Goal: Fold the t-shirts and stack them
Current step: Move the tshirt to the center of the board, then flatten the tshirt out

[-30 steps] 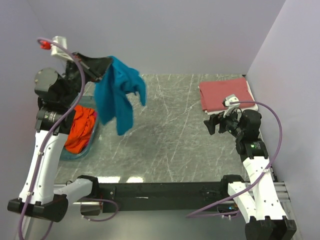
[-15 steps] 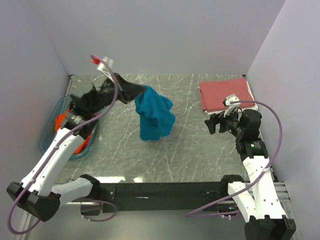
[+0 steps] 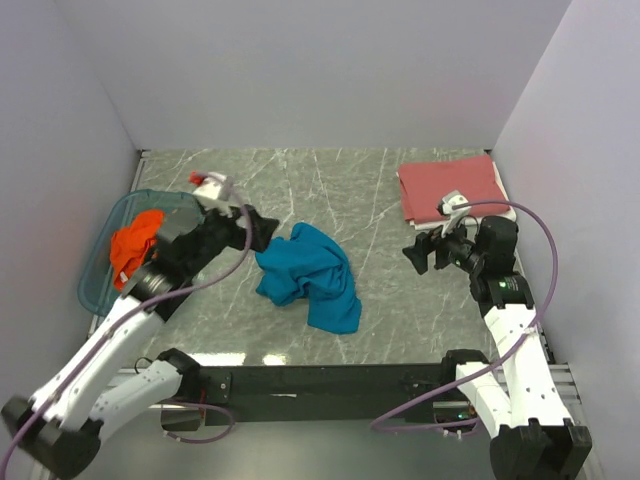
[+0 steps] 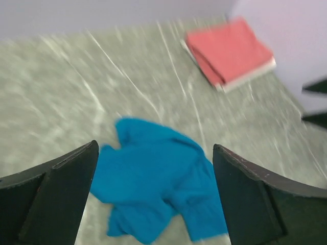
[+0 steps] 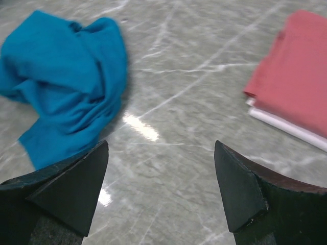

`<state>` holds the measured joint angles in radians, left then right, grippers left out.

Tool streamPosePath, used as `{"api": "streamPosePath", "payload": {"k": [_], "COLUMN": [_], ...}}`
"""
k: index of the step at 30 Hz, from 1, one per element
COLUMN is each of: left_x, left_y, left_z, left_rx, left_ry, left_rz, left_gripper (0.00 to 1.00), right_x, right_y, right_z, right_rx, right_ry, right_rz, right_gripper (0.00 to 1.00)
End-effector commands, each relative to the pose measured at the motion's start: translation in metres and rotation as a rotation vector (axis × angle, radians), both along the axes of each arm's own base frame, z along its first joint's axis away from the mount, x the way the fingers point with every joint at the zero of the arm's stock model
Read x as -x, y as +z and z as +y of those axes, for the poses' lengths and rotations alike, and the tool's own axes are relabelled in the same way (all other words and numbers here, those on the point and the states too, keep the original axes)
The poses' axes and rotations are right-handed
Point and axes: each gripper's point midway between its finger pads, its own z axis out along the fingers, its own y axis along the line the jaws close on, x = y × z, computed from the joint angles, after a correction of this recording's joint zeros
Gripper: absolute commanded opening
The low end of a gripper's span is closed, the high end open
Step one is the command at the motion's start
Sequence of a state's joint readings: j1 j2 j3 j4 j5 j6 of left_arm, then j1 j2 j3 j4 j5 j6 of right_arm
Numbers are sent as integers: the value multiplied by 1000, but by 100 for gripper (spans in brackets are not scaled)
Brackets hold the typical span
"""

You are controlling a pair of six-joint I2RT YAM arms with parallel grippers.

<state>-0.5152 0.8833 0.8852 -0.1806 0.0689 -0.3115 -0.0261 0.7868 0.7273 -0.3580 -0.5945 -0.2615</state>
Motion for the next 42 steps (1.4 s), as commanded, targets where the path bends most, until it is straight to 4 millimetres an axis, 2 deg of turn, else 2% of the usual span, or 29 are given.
{"api": "streamPosePath", "payload": {"k": [1,3,4,5,7,9,10,13,14,17,18,20,21,23,24,27,30,35,37,42], "left_x": [-6,-1,3,5,11,18,20,28,29,38,43,46,52,54,61,63,64,67,63,60], "left_y": [-5,-22,-39,-47,-70,-85,-88,-93,-94,-103,-114,-119,-139,-152,-174,-203,-207,-218,-216,-229], "left_z": [41,42,40,39,39,38,37,25,21,0,-8,-17,-19,-22,-19,-4,-8,-12,-16,-17], "left_rx": [-111,-121,-135,-133,-164,-183,-185,-146,-115,-14,16,139,165,280,279,277,329,308,319,294], "left_ry": [173,165,147,139,122,103,92,25,18,-44,-70,-51,-41,22,51,181,165,148,135,157], "left_rz": [-102,-63,-27,-2,64,116,127,152,170,281,344,434,497,595,661,734,732,757,742,769], "left_gripper": [100,99,99,99,99,98,97,96,96,95,93,91,86,81,81,80,73,73,72,62], "right_x": [17,24,24,24,23,21,29,43,52,60,61,64,69,77,87,99,102,107,106,107], "right_y": [-2,-6,-8,-9,-20,-31,-36,-54,-61,-82,-91,-100,-109,-118,-125,-134,-139,-154,-162,-173], "right_z": [26,37,40,43,54,63,78,101,116,131,132,134,136,138,140,144,148,158,159,165], "right_rx": [-40,-80,-97,-113,-132,-116,-94,-10,40,166,197,246,288,331,370,449,492,556,580,629], "right_ry": [199,277,290,304,339,382,446,564,619,666,679,695,734,792,867,973,1015,1034,1034,1039], "right_rz": [9,49,68,87,160,237,263,307,305,274,277,278,270,246,198,65,-1,-4,4,27], "right_gripper": [89,89,89,89,87,82,80,77,77,77,76,74,73,73,73,73,73,72,71,68]}}
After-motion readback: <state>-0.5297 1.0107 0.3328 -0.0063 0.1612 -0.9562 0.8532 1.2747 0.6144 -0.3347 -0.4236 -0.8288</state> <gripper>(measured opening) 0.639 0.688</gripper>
